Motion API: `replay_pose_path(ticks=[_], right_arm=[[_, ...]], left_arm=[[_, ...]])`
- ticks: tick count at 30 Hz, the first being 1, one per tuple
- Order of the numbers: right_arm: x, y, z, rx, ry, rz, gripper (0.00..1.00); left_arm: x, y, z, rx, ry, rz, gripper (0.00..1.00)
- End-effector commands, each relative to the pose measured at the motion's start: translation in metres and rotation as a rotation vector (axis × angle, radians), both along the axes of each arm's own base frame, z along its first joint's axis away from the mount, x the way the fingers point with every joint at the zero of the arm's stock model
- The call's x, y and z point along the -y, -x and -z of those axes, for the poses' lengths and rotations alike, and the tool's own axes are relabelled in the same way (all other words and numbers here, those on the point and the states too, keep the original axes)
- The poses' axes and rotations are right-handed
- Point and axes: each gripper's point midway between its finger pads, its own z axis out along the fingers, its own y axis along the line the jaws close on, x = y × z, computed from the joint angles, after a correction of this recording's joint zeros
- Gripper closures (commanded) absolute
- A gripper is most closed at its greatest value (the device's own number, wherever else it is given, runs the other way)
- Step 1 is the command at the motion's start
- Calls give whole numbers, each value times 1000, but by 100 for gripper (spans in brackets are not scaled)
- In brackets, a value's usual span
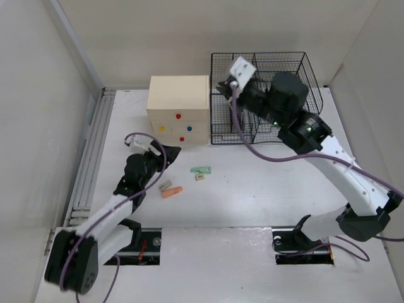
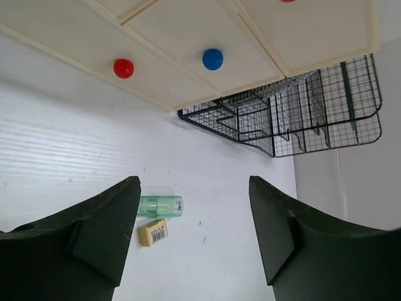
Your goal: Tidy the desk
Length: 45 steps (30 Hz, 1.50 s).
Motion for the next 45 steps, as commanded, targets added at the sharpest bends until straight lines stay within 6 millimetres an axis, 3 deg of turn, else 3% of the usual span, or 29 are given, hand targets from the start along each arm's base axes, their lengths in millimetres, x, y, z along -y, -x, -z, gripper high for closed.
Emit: replay_pose_path(ticks=[1, 2, 3, 10, 14, 18, 20, 22, 23, 27, 32, 35, 37, 42, 45], right_arm=[[-10, 0, 35, -143, -20, -158, 88], [-4, 0, 34, -165, -41, -160, 98], [1, -1, 35, -175, -49, -164, 100], [42, -8, 27, -196, -147, -185, 100], [52, -5, 22, -197, -167, -189, 100], [53, -4, 27, -208, -172, -189, 100], [52, -5, 29, -215, -177, -189, 100], [51, -3, 29, -216, -176, -200, 100], [50, -2, 33, -234, -178, -207, 100], [47, -4, 37, -243, -182, -218, 100], [44, -2, 39, -246, -179, -236, 100], [44, -2, 43, -262, -181, -234, 100], [44, -2, 43, -262, -181, -234, 100], [42, -6, 49, -271, -178, -233, 100], [41, -8, 53, -279, -175, -232, 100]], left_arm=[[32, -29, -72, 233, 117, 117, 32], [36, -39, -82, 251, 121, 118, 32], [41, -48, -70, 221, 114, 131, 32], [41, -92, -63, 181, 135, 37, 33], [48, -110, -43, 119, 124, 24, 34], [58, -115, -30, 84, 112, 32, 37], [58, -120, -34, 95, 114, 23, 38], [60, -121, -22, 68, 103, 18, 40], [61, -124, -28, 81, 108, 18, 41], [61, -133, -21, 70, 89, 1, 48], [60, -141, -15, 58, 61, -15, 58], [66, -144, -11, 52, 49, -5, 69], [67, -147, -9, 44, 46, -5, 69], [67, -147, -5, 36, 43, -5, 85], [66, -138, -8, 42, 44, -5, 88]])
